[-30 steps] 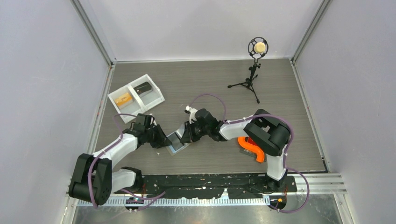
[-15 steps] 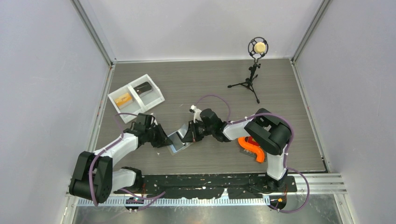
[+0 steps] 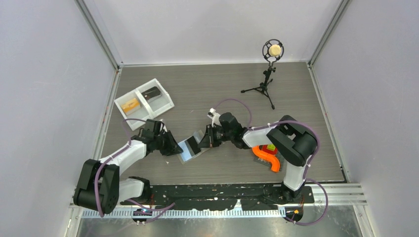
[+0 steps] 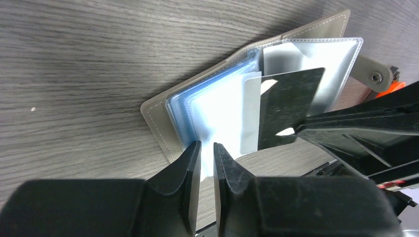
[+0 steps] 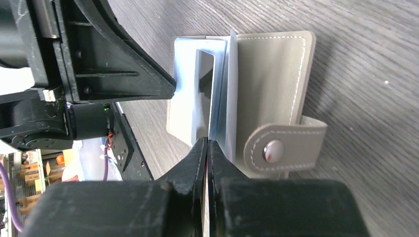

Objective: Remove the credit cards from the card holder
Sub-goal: Remove the credit card from the card holder, then place the credit card in the storage box.

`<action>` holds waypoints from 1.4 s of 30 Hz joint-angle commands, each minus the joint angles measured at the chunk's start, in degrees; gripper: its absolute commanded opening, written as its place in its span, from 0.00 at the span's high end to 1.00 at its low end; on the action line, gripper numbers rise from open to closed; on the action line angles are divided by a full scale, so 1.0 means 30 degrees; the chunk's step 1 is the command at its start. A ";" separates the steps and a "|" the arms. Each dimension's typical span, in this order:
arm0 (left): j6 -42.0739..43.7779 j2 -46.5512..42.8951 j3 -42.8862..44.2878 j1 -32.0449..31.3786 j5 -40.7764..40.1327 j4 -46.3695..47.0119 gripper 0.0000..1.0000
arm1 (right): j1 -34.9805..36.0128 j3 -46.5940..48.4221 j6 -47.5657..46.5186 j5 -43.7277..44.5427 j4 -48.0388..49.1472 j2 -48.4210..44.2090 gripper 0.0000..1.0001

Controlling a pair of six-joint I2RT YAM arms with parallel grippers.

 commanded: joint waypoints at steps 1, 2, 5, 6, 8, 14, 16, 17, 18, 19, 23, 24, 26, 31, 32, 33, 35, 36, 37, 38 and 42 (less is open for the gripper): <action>0.0918 -0.0876 0.0549 0.0080 -0.0229 -0.1119 0.81 | -0.0451 -0.0295 -0.0650 0.0034 -0.1007 -0.1997 0.95; 0.0979 -0.1181 0.0742 0.0082 -0.0122 -0.1225 0.79 | -0.0532 -0.0358 -0.0627 0.0080 -0.1125 -0.2152 0.95; 0.1646 -0.2316 0.1109 0.0011 0.0166 -0.1342 0.77 | -0.0748 -0.0311 -0.0205 0.0280 -0.1995 -0.2925 0.95; 0.2088 -0.2764 0.1311 -0.0139 0.0067 -0.1414 0.76 | -0.0754 -0.0215 0.0209 0.0339 -0.2190 -0.3077 0.95; 0.3010 -0.3600 0.1806 -0.0749 -0.0750 -0.1757 0.74 | -0.0758 -0.0149 0.1156 0.0142 -0.2277 -0.3352 0.95; 0.4129 -0.5923 0.2462 -0.2109 -0.2681 -0.1507 0.70 | -0.0774 0.0050 0.4069 -0.0479 -0.1151 -0.4265 0.95; 0.4139 -0.6435 0.2420 -0.2202 -0.3009 -0.1446 0.68 | -0.0754 0.0195 0.4220 -0.0645 -0.0900 -0.4548 0.95; 0.3997 -0.6567 0.2401 -0.2203 -0.3113 -0.1496 0.68 | -0.0756 0.0241 0.3791 -0.0837 -0.0705 -0.4658 0.95; 0.3631 -0.6708 0.2425 -0.2203 -0.3123 -0.1631 0.67 | -0.0744 0.0297 0.3309 -0.0908 -0.0537 -0.4887 0.95; 0.2982 -0.6821 0.2548 -0.2203 -0.2970 -0.1849 0.66 | -0.0737 0.0442 0.2076 -0.0997 -0.0553 -0.5018 0.95; 0.0465 -0.6857 0.3919 -0.2203 -0.2474 -0.4227 0.65 | -0.0586 0.1038 -0.3616 0.0997 -0.2748 -0.6106 0.95; -0.0070 -0.6913 0.4317 -0.2203 -0.2244 -0.4814 0.64 | -0.0452 0.1062 -0.5302 0.1562 -0.3194 -0.6516 0.95; -0.1013 -0.7243 0.4799 -0.2203 -0.1834 -0.5351 0.62 | -0.0197 0.0893 -0.7524 0.2617 -0.2743 -0.7056 0.95; -0.2421 -0.8462 0.5820 -0.2174 -0.1172 -0.6265 0.53 | 0.2435 -0.1297 -1.4263 0.7962 -0.0006 -0.8997 0.95; -0.2635 -0.8633 0.6064 -0.2174 -0.1133 -0.6563 0.51 | 0.2611 -0.1541 -1.5471 0.8340 0.0810 -0.9109 0.95; -0.2926 -0.8819 0.6237 -0.2174 -0.1081 -0.6757 0.49 | 0.2874 -0.1958 -1.6034 0.8749 0.1204 -0.9325 0.95; -0.3700 -0.9390 0.6368 -0.2174 -0.0831 -0.6741 0.45 | 0.3321 -0.2817 -1.7771 0.9209 0.2506 -0.9623 0.95; -0.4220 -0.9650 0.6330 -0.2152 -0.0688 -0.6597 0.43 | 0.3522 -0.3836 -1.9109 0.9603 0.3752 -0.9715 0.95; -0.4880 -0.9954 0.6252 -0.2145 -0.0567 -0.6395 0.41 | 0.3929 -0.4202 -1.9816 1.0011 0.4433 -0.9894 0.95; -0.5338 -1.0222 0.6112 -0.2145 -0.0512 -0.6209 0.39 | 0.4178 -0.5040 -2.1364 1.0668 0.5831 -0.9953 0.95; -0.6929 -1.1289 0.5346 -0.2087 -0.0449 -0.5397 0.34 | 0.5746 -0.7143 -2.6006 1.2506 0.9660 -1.0090 0.95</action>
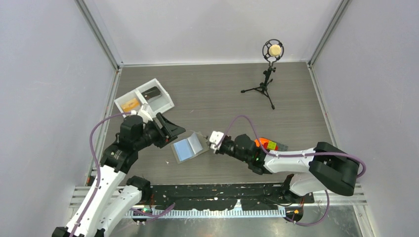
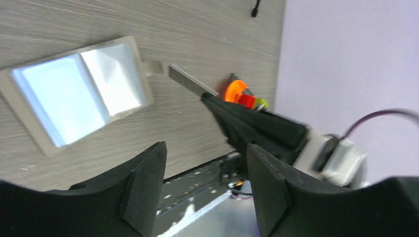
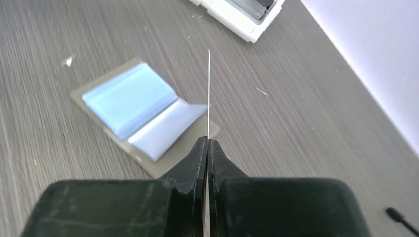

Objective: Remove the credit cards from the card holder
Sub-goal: Place the credit card in the storage box.

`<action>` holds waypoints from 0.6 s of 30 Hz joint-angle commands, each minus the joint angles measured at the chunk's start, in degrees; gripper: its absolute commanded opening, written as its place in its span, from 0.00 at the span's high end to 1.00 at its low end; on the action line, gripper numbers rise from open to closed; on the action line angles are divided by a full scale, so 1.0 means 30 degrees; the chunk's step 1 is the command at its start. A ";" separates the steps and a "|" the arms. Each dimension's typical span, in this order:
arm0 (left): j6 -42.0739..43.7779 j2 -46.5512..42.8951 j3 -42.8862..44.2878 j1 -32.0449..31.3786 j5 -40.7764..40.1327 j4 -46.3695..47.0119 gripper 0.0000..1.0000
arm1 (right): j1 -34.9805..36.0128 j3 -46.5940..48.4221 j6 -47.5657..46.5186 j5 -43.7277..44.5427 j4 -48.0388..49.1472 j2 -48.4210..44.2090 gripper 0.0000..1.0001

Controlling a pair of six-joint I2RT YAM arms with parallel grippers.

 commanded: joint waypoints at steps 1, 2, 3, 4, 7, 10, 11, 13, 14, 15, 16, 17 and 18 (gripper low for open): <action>-0.2403 -0.1113 -0.0583 0.0063 0.0560 0.1046 0.33 | 0.1777 -0.1718 -0.7239 0.3061 0.6054 -0.0677 0.95; -0.2578 -0.1173 -0.0844 0.0089 0.0557 0.1306 0.33 | 0.1993 -0.1920 -0.8189 0.3531 0.6189 -0.0697 0.95; -0.2761 -0.1163 -0.1090 0.0092 0.0652 0.1599 0.33 | 0.2375 -0.1974 -0.8548 0.3682 0.6187 -0.0785 0.95; -0.2978 -0.1055 -0.1280 0.0093 0.0865 0.1972 0.33 | 0.2556 -0.2014 -0.9037 0.3876 0.6168 -0.0853 0.95; -0.3636 -0.0549 -0.1827 0.0093 0.1628 0.3142 0.35 | 0.3385 -0.2011 -0.9880 0.4265 0.6080 -0.1126 0.95; -0.3895 -0.0380 -0.2161 0.0093 0.1873 0.3587 0.36 | 0.4155 -0.1865 -1.0403 0.4991 0.6083 -0.1211 0.95; -0.3925 -0.0338 -0.2264 0.0093 0.1853 0.3616 0.36 | 0.4295 -0.1829 -1.0643 0.5273 0.6066 -0.1198 0.95; -0.4100 -0.0313 -0.2547 0.0093 0.1861 0.3890 0.37 | 0.4715 -0.1618 -1.0962 0.5782 0.6013 -0.1096 0.95; -0.4317 -0.0257 -0.2914 0.0093 0.1972 0.4284 0.38 | 0.4982 -0.1463 -1.1077 0.5906 0.6007 -0.0987 0.95; -0.4740 -0.0151 -0.3332 0.0093 0.2290 0.4970 0.39 | 0.5104 -0.1300 -1.1309 0.6095 0.5944 -0.0896 0.95; -0.5217 0.0005 -0.3798 0.0093 0.2692 0.5990 0.41 | 0.5291 -0.1224 -1.1426 0.6180 0.5899 -0.0754 0.95; -0.5782 0.0116 -0.4237 0.0093 0.3076 0.6908 0.43 | 0.5376 -0.1072 -1.1638 0.6332 0.5892 -0.0648 0.95; -0.6219 0.0203 -0.4611 0.0093 0.3366 0.7726 0.46 | 0.5535 -0.1007 -1.1809 0.6416 0.5864 -0.0480 0.95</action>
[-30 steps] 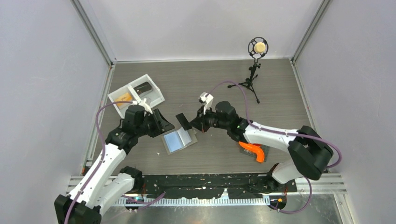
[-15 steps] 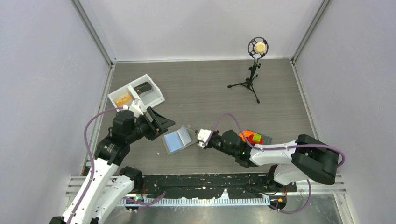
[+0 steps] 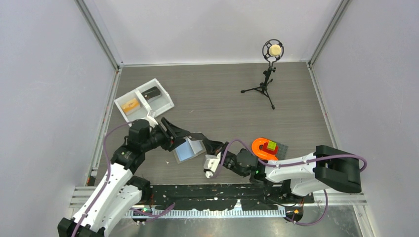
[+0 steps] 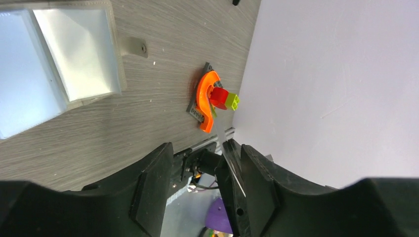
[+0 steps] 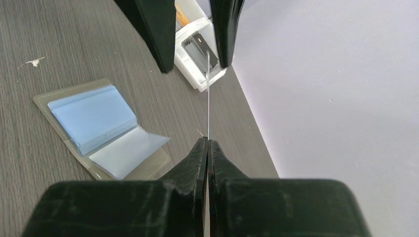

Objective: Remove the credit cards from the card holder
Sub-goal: Place the credit card in the storage box.

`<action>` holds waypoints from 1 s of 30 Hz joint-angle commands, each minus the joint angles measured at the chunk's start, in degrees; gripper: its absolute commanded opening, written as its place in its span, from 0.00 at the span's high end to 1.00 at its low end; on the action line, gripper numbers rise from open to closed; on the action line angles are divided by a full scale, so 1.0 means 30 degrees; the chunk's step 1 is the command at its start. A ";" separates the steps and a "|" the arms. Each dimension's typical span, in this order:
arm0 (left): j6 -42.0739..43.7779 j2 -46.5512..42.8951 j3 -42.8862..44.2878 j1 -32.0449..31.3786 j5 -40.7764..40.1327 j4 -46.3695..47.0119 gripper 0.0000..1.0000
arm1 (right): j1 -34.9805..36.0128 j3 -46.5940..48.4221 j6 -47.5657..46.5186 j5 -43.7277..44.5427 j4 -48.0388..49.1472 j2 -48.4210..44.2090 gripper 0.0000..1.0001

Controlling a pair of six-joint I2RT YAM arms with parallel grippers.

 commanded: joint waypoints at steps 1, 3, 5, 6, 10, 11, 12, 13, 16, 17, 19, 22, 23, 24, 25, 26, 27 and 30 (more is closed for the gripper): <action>-0.2122 0.0349 -0.1431 0.0085 0.1774 0.4344 0.48 | 0.0628 0.1118 -0.1375 0.1233 0.1080 0.0284 0.95; -0.2341 0.0382 -0.1694 0.0085 0.1932 0.4764 0.57 | 0.0732 0.1326 -0.1526 0.1326 0.0862 0.0448 0.95; -0.2244 0.0290 -0.1769 0.0085 0.1922 0.4777 0.69 | 0.0760 0.1473 -0.1574 0.1363 0.0593 0.0632 0.95; -0.2186 0.0218 -0.1801 0.0078 0.1881 0.4776 0.78 | 0.0762 0.1509 -0.1589 0.1363 0.0438 0.0692 0.95; -0.0981 0.0171 -0.1731 0.0156 0.1554 0.4423 1.00 | 0.0763 0.1410 -0.1005 0.1615 0.0504 0.0988 0.92; -0.0526 0.0306 -0.1672 0.0193 0.1557 0.4322 1.00 | 0.0764 0.1225 -0.0684 0.1694 0.0724 0.1053 0.88; -0.0015 0.0480 -0.1636 0.0223 0.1630 0.4433 1.00 | 0.0764 0.1062 -0.0114 0.1754 0.1321 0.1049 0.73; 0.0653 0.0726 -0.1572 0.0279 0.1738 0.4572 1.00 | 0.0764 0.0633 0.0157 0.1749 0.1630 0.0950 0.61; 0.3019 0.1403 -0.1221 0.0448 0.1890 0.4294 1.00 | 0.0764 -0.0245 0.1943 0.1803 0.2069 0.0211 0.53; 0.3878 0.1537 -0.1158 0.0464 0.1877 0.4294 1.00 | 0.0764 -0.0332 0.2372 0.1759 0.1829 -0.0497 0.51; 0.5518 0.1523 -0.1053 0.0466 0.1737 0.4278 1.00 | 0.0687 -0.0141 0.4737 0.1428 -0.1096 -0.1785 0.50; 0.7503 0.0983 -0.1210 0.0466 0.1213 0.4464 1.00 | 0.0066 0.1014 0.7160 -0.0112 -0.4977 -0.3459 0.48; 0.7954 0.0615 -0.1321 0.0466 0.1063 0.4704 1.00 | -0.0098 0.1176 0.8205 -0.0517 -0.6067 -0.4146 0.48; 0.8296 0.0328 -0.1463 0.0459 0.0979 0.5023 1.00 | -0.0550 0.1364 0.8769 -0.1311 -0.6502 -0.4787 0.48; 0.8591 0.0077 -0.1631 0.0462 0.0895 0.5334 1.00 | -0.0846 0.1454 0.9925 -0.1805 -0.7195 -0.5064 0.48; 0.8822 -0.0138 -0.1744 0.0466 0.0833 0.5563 1.00 | -0.1470 0.1705 1.0494 -0.2790 -0.7549 -0.5514 0.48; 0.9038 -0.0300 -0.1798 0.0466 0.0828 0.5742 1.00 | -0.1847 0.1844 1.1865 -0.3593 -0.8116 -0.5677 0.48; 0.9649 -0.0572 -0.1890 0.0466 0.1488 0.6373 1.00 | -0.4120 0.3131 1.4844 -0.6147 -0.9465 -0.5701 0.49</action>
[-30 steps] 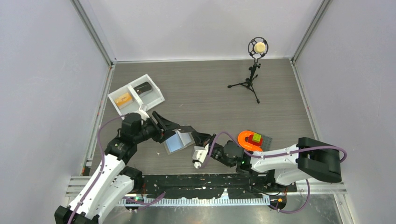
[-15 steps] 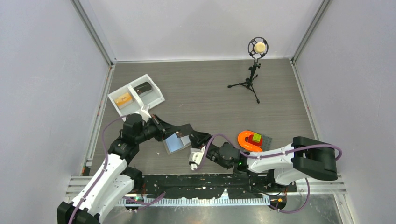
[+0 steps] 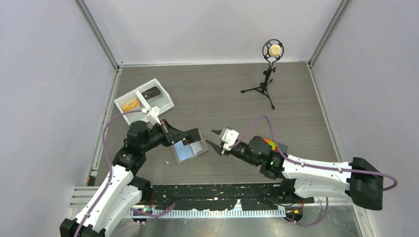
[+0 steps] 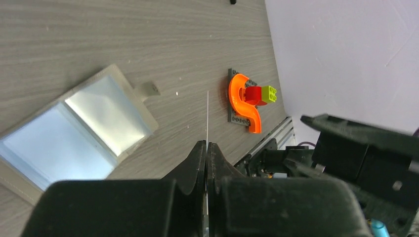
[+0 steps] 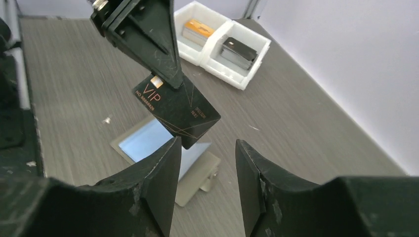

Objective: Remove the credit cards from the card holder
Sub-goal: Place the credit card in the storage box.

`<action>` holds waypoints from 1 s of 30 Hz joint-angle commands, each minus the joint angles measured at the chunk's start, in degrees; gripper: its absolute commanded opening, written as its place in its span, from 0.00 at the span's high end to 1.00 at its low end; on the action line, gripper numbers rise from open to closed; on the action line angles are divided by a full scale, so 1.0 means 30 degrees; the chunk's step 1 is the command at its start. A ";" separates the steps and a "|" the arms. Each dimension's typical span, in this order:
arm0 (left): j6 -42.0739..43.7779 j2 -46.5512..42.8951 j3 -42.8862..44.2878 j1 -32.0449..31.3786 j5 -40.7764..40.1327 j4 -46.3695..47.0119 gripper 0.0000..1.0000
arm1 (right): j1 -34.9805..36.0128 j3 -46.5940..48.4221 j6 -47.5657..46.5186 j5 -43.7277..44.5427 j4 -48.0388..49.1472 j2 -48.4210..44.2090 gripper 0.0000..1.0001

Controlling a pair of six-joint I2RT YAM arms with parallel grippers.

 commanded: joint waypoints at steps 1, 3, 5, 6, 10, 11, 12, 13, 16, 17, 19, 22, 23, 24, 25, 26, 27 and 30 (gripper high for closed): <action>0.2154 -0.0461 -0.0076 0.0095 0.0862 0.2387 1.00 | -0.2524 0.2191 0.7019 -0.5411 -0.3226 -0.0072 0.50; 0.2379 -0.0392 -0.0027 0.0095 0.1544 0.2698 1.00 | -0.3962 0.3172 0.9768 -0.7644 -0.3894 0.0618 0.51; 0.2591 -0.0304 -0.0033 0.0095 0.2197 0.3264 1.00 | -0.5566 0.4250 1.3085 -1.0347 -0.4340 0.1898 0.50; 0.2533 -0.0235 -0.0229 0.0095 0.2593 0.3973 1.00 | -0.6624 0.4773 1.4025 -1.1478 -0.4137 0.2998 0.49; 0.1978 0.0038 -0.0618 0.0095 0.3746 0.5755 1.00 | -0.7985 0.4523 1.8712 -1.4874 -0.0110 0.5031 0.48; 0.1889 0.0087 -0.0682 0.0095 0.3904 0.5980 1.00 | -0.8079 0.4593 1.8831 -1.5116 0.0141 0.5243 0.48; 0.1800 0.0106 -0.0756 0.0091 0.4073 0.6191 1.00 | -0.8109 0.4741 1.8949 -1.5180 0.0140 0.5562 0.48; 0.1672 0.0105 -0.0842 0.0094 0.4252 0.6473 1.00 | -0.8168 0.4791 1.8979 -1.5266 0.0131 0.5699 0.48; 0.1402 0.0085 -0.1009 0.0095 0.4567 0.6937 1.00 | -0.8313 0.4823 1.9188 -1.5646 0.0490 0.6162 0.49; 0.1377 0.0110 -0.1016 0.0095 0.4571 0.6944 1.00 | -0.8380 0.4792 1.9274 -1.5797 0.0709 0.6320 0.50; 0.1319 0.0218 -0.1046 0.0095 0.4664 0.7000 1.00 | -0.8462 0.4680 1.9719 -1.6241 0.1593 0.6591 0.56; 0.0968 0.0455 -0.0928 0.0095 0.4893 0.7001 0.99 | -0.8589 0.4496 2.0809 -1.6750 0.3380 0.6948 0.84; 0.0982 0.0511 -0.0717 0.0120 0.4944 0.6553 0.95 | -0.8742 0.4322 2.1095 -1.6774 0.3751 0.7080 0.89; 0.1057 0.0577 -0.0471 0.0124 0.4969 0.6021 0.88 | -0.8836 0.4200 2.1749 -1.6806 0.4644 0.7131 0.93; 0.1107 0.0614 -0.0301 0.0124 0.5016 0.5647 0.81 | -0.9134 0.3903 2.2166 -1.6831 0.5130 0.7236 0.94; 0.1124 0.0604 -0.0174 0.0146 0.5157 0.5391 0.74 | -0.9281 0.3756 2.2947 -1.6923 0.6212 0.7297 0.95; 0.1090 0.0592 -0.0121 0.0174 0.5278 0.5319 0.68 | -0.9618 0.3551 2.3699 -1.6978 0.6691 0.7372 0.95; 0.0821 0.0569 -0.0024 0.0239 0.5581 0.5381 0.60 | -1.0230 0.3492 2.4564 -1.7560 0.8066 0.7614 0.95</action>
